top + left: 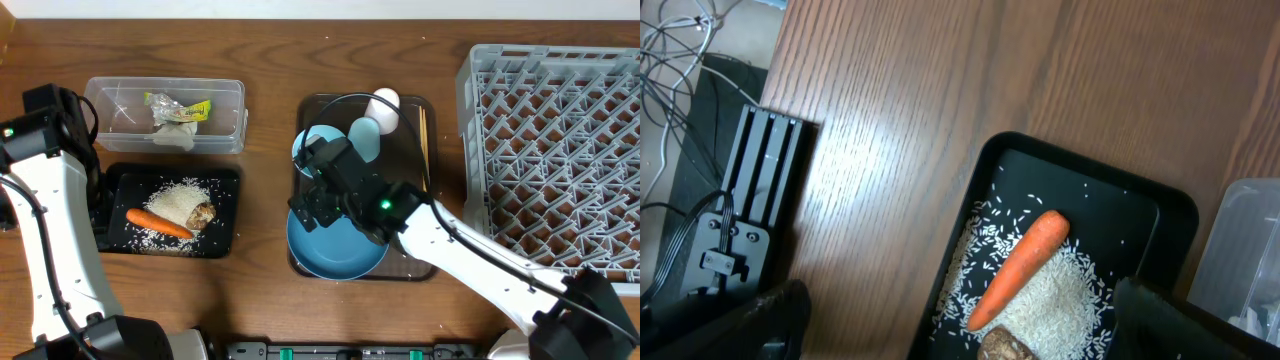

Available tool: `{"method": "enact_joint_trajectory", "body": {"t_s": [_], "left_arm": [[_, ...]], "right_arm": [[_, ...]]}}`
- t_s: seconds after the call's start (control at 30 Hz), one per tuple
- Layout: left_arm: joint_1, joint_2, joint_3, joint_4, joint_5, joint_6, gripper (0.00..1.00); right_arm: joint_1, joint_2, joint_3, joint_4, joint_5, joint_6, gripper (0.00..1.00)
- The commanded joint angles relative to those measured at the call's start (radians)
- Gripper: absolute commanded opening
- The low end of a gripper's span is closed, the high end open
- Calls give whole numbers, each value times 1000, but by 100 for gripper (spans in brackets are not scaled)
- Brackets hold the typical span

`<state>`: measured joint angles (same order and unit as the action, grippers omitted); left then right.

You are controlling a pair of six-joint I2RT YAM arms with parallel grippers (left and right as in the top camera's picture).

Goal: Sort waste into correct bins and load items into the dishwasher rack
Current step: 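Lower the right gripper to the blue plate's near rim and grasp it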

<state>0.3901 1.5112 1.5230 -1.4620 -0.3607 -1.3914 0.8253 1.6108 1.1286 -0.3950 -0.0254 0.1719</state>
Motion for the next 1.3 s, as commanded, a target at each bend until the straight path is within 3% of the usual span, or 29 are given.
{"method": "enact_joint_trajectory", "body": {"t_s": [0.0, 0.3, 0.73, 0.93, 1.27], "left_arm": [[4, 5, -3, -6, -6, -13, 98], [4, 5, -3, -6, -6, -13, 98], [4, 5, -3, -7, -6, -13, 98], [4, 5, -3, -6, -6, -13, 98], [4, 5, -3, -6, -6, -13, 98]], "right_arm": [[8, 24, 21, 10, -9, 50, 99], [10, 31, 21, -10, -107, 127, 99], [111, 34, 21, -225, -23, 146, 99], [187, 80, 21, -209, -8, 150, 87], [234, 193, 22, -193, 18, 209, 77]]}}
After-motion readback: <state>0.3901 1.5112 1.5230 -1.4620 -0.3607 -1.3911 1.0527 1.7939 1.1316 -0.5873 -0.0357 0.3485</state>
